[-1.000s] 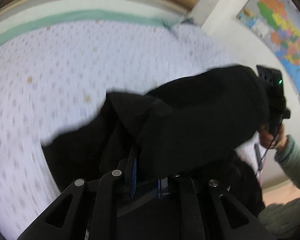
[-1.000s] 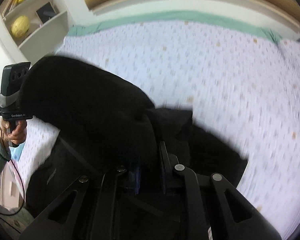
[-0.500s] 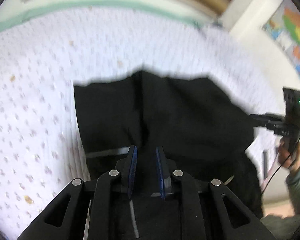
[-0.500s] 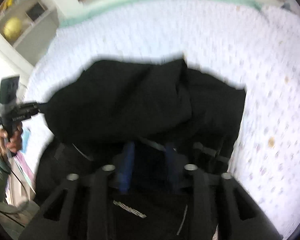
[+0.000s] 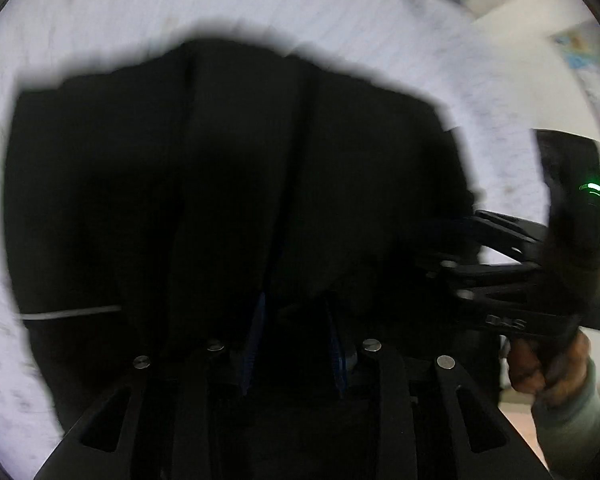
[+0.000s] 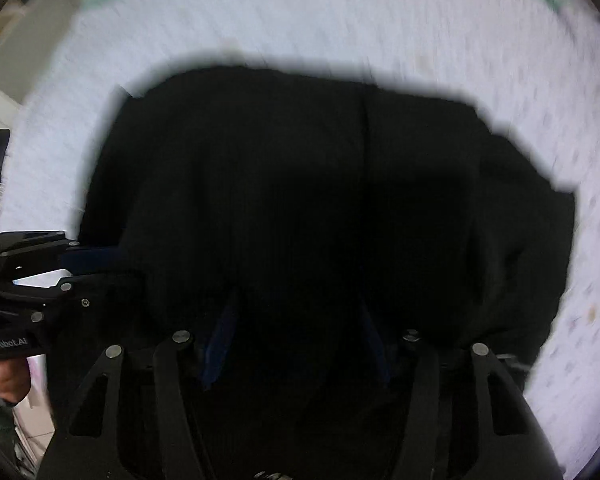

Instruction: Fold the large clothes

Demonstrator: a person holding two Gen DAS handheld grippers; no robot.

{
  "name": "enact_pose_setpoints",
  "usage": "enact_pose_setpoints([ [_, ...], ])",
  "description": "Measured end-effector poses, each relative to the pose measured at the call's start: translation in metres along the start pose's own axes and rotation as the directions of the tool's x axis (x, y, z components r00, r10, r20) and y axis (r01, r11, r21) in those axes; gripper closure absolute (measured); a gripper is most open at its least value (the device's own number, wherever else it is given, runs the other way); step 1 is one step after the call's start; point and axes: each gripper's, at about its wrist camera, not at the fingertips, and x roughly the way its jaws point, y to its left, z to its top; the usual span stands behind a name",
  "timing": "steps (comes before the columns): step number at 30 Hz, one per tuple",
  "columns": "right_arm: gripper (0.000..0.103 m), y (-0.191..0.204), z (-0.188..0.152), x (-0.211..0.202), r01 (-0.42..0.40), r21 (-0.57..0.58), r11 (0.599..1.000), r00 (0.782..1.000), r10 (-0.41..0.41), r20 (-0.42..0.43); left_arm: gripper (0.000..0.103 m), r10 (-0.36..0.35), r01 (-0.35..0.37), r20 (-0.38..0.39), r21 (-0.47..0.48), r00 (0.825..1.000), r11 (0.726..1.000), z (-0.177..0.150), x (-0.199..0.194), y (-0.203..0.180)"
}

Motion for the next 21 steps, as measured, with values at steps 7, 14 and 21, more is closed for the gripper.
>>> enact_pose_setpoints([
  [7,0.046,-0.006,-0.003,-0.002,-0.029,0.036,0.999,0.999,0.028,0.025,0.075,-0.031,0.030,0.051,0.004,0.998,1.000,-0.002,-0.018,-0.001],
  [14,0.046,-0.005,-0.038,-0.062,-0.066,-0.013,0.998,0.989,0.067,0.133,0.068,-0.138,0.128,0.124,0.079,0.983,0.989,-0.032,-0.064,-0.018],
  [21,0.047,-0.015,-0.043,-0.003,-0.022,0.034,0.999,1.000,0.022,0.006,0.067,-0.060,0.062,0.018,-0.125,0.998,0.990,-0.028,-0.006,0.017],
])
